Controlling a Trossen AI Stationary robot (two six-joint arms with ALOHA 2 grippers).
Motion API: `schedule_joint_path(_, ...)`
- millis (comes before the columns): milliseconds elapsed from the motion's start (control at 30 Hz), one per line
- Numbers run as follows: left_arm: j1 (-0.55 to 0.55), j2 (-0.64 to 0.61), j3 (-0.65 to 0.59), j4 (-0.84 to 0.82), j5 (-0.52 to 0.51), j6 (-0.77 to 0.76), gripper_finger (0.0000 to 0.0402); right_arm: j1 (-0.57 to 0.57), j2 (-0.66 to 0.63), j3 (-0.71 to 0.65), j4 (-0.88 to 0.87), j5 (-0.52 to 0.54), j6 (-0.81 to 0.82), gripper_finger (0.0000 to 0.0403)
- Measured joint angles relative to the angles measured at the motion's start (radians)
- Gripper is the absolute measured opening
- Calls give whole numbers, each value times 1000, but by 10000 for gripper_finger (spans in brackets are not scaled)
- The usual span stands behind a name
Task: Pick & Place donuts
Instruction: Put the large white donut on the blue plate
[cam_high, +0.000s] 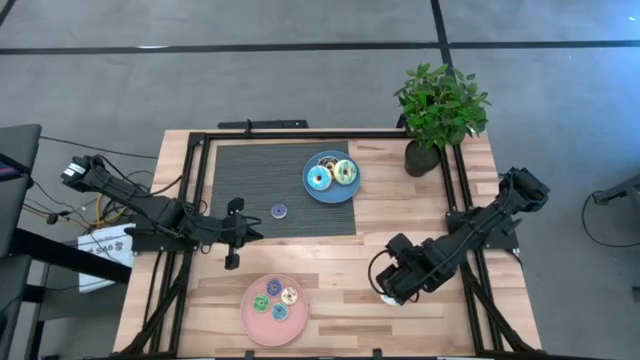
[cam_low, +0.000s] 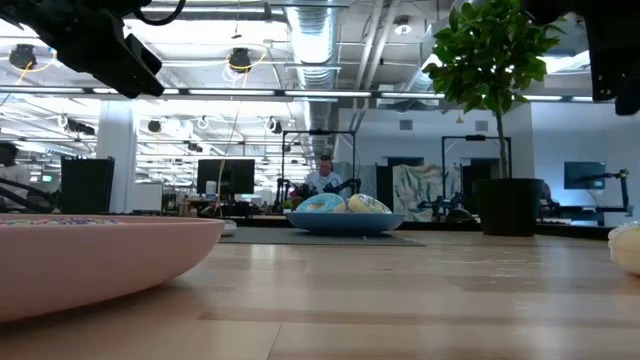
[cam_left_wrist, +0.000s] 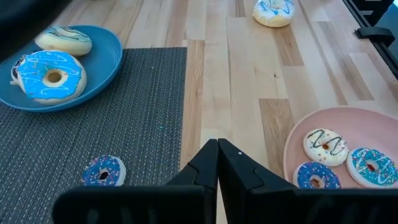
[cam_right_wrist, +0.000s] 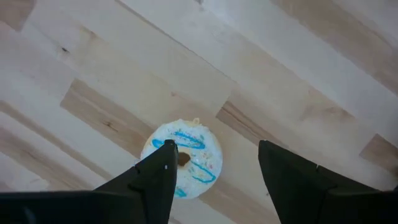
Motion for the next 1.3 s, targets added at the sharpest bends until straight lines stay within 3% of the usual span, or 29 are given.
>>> schedule_joint_path(400, 0, 0, 0, -4, 0, -1, 0, 11, 85, -18, 85, -37, -36, 213)
schedule_joint_path(633, 0, 6, 1, 0, 0, -1, 0, 19, 73, -98, 119, -84, 1, 207)
schedule_joint_path(933, 0, 8, 1, -1, -2, -4, 0, 33, 64, -220, 298, -182, 2, 204)
schedule_joint_path(1300, 0, 8, 1, -1, -3, -25, 0, 27, 66, -231, 319, -161, -21, 203)
